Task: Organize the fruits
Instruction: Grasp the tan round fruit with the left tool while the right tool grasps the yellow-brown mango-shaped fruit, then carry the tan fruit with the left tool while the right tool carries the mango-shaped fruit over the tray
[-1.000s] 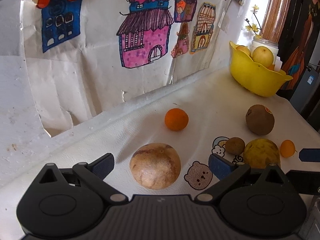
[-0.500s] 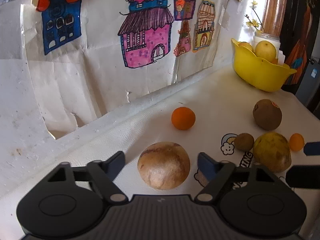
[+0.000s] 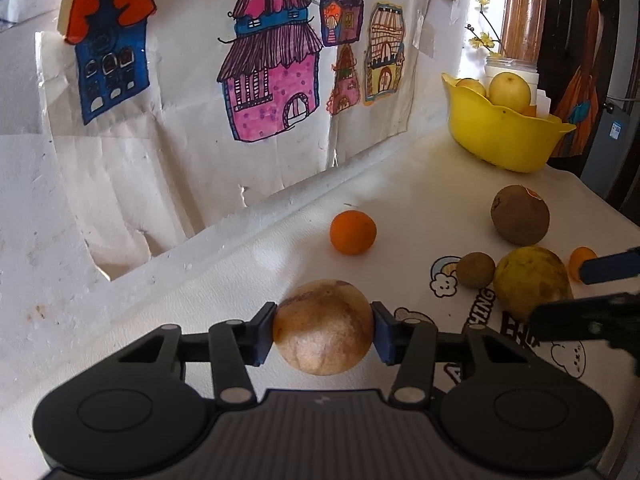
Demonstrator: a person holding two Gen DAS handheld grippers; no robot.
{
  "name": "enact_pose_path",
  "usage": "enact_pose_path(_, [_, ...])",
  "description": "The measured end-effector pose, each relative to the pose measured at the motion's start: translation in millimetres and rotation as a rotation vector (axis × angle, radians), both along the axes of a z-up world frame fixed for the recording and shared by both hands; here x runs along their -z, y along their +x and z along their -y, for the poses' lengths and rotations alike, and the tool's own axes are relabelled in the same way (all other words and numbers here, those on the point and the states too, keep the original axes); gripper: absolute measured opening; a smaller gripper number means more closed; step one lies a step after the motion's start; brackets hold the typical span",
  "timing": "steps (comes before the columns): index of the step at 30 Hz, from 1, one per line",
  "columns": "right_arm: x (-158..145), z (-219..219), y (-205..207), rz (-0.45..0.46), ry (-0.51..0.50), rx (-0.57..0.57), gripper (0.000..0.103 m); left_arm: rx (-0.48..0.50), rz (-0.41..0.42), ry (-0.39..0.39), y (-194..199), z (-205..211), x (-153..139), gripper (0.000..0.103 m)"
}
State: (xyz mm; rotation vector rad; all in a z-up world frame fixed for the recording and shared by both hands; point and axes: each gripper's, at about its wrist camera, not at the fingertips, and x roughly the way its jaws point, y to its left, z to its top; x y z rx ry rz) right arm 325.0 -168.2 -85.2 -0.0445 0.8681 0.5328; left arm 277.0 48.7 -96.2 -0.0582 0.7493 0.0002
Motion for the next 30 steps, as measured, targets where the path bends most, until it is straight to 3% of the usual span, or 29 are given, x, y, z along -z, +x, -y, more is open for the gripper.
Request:
enact_pose_path(9, [16.5,-11.1,22.3,-0.027,-0.089,-0.082,0.092,0.005,-0.002,0.000,-2.3,-0.7,0.2,0.054])
enact_pose_path(17, [18.0,-12.1,28.0,-0.029,-0.077,-0.087,0.081,0.003,-0.003,0.012,-1.7,1.9,0.8,0.054])
enact_pose_path(21, [16.1,-12.9,26.9,-0.019,-0.074,-0.089,0.061,0.002,-0.005,0.011,-1.0,1.9,0.9,0.054])
enact_pose_path(30, [14.9,-11.4,13.5,-0.026,-0.082,-0.099,0.060,0.006,-0.008,0.006,-2.6,2.2,1.4,0.054])
